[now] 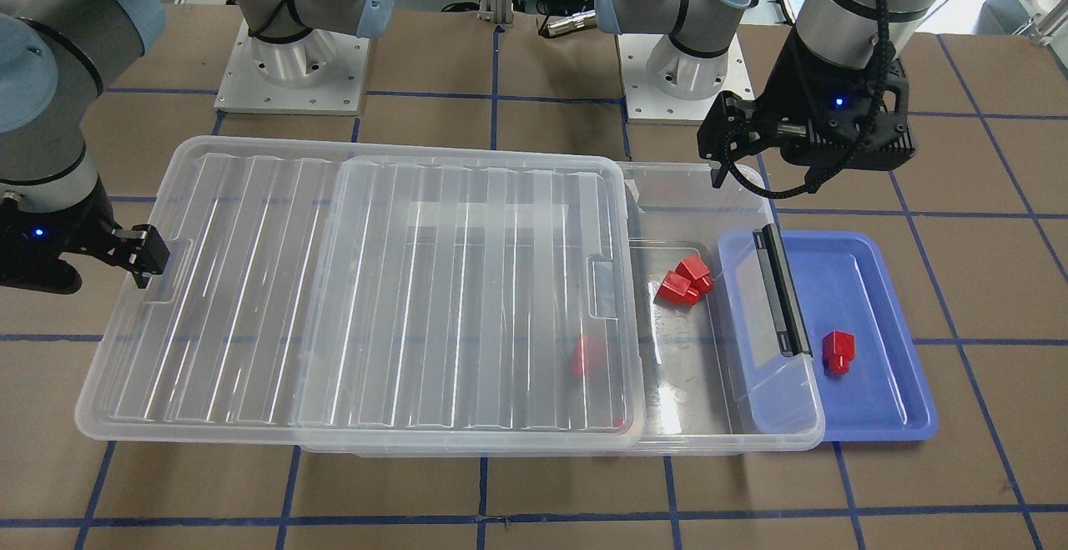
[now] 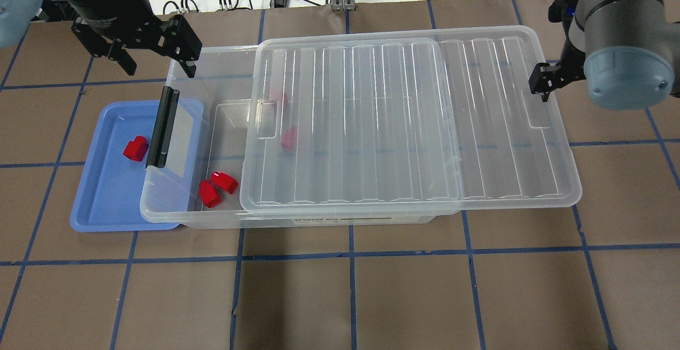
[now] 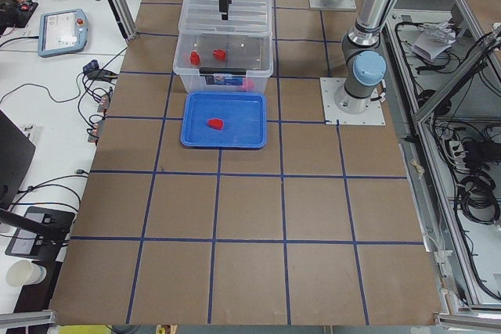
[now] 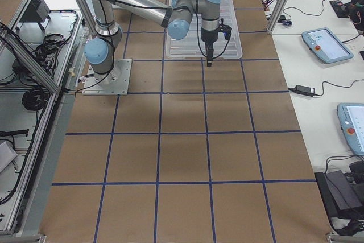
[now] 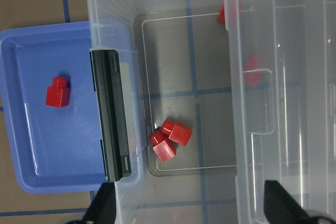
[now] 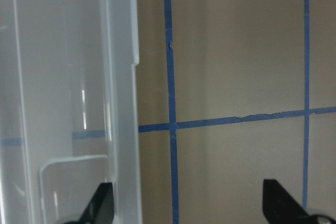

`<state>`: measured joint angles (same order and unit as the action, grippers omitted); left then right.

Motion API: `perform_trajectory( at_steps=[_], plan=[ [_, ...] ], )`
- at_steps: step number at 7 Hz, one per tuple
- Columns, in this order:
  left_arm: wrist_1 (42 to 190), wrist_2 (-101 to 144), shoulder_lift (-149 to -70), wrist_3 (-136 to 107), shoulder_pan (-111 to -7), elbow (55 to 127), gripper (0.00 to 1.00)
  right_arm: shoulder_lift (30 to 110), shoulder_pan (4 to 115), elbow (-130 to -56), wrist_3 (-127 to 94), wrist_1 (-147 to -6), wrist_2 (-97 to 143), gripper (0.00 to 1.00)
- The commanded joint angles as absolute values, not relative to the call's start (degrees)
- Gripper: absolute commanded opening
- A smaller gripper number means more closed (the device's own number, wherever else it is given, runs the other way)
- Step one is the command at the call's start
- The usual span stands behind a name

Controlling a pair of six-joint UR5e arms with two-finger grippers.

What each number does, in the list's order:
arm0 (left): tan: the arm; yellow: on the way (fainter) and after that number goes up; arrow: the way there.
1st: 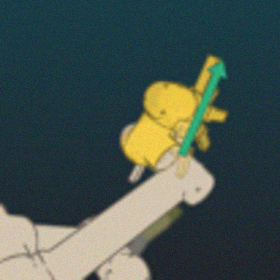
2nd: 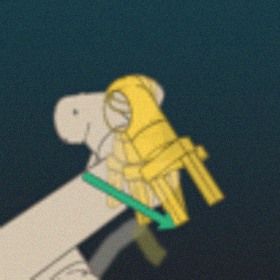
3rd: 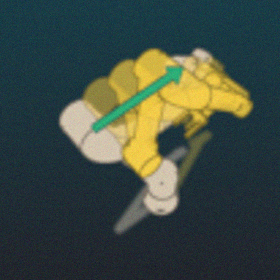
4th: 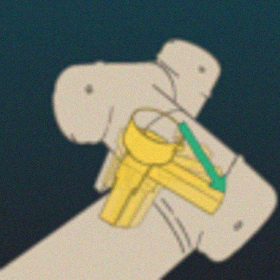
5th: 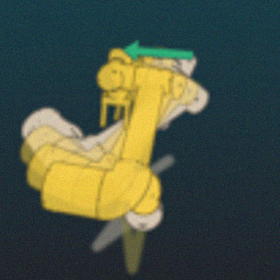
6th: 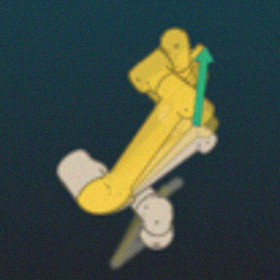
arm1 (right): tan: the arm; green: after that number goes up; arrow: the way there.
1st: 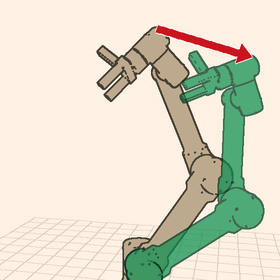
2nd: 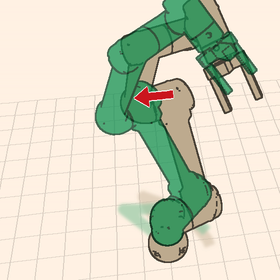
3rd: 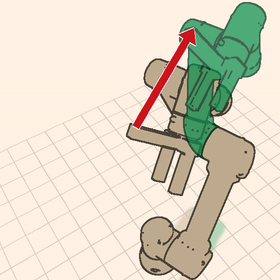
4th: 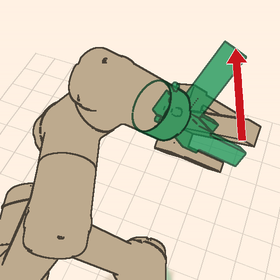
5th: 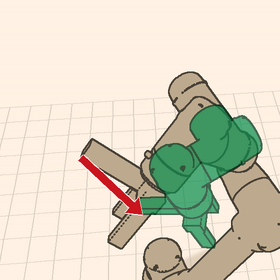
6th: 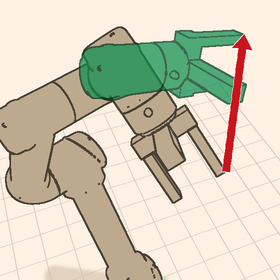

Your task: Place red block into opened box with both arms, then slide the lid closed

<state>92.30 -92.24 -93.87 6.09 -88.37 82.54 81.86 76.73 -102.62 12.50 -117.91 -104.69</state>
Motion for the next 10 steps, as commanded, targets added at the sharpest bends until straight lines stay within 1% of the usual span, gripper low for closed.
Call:
perform_trajectory(
  at_steps=[1, 3, 5, 6, 7, 9, 10],
  plan=[
    [92.28, -92.28, -93.78, 6.15, -88.42, 82.62, 1.00, 82.44, 75.94, -102.48, 13.53, -117.60, -104.68, 1.00],
    [92.20, -92.20, -93.78, 7.11, -87.81, 82.44, 1.00, 83.66, 76.72, -100.21, 13.01, -116.21, -102.06, 1.00],
    [92.11, -93.07, -93.86, 8.95, -86.32, 82.71, 1.00, 87.44, 82.14, -90.41, 8.64, -101.05, -96.69, 1.00],
    [92.20, -93.86, -95.09, 17.14, -79.26, 82.88, 1.00, 87.45, 86.35, -85.91, 7.48, -96.11, -95.90, 1.00],
    [92.11, -93.17, -96.75, 23.75, -73.36, 83.84, 1.00, 87.36, 89.35, -84.83, 3.90, -91.11, -94.50, 1.00],
    [79.00, -90.18, -102.01, 30.38, -71.19, 89.88, 1.00, 87.71, 90.61, -85.78, -1.14, -89.30, -92.83, 1.00],
    [72.57, -90.61, -105.43, 38.50, -69.54, 93.65, 1.00, 87.71, 90.62, -86.22, -1.06, -89.99, -91.59, 1.00]
  ],
)
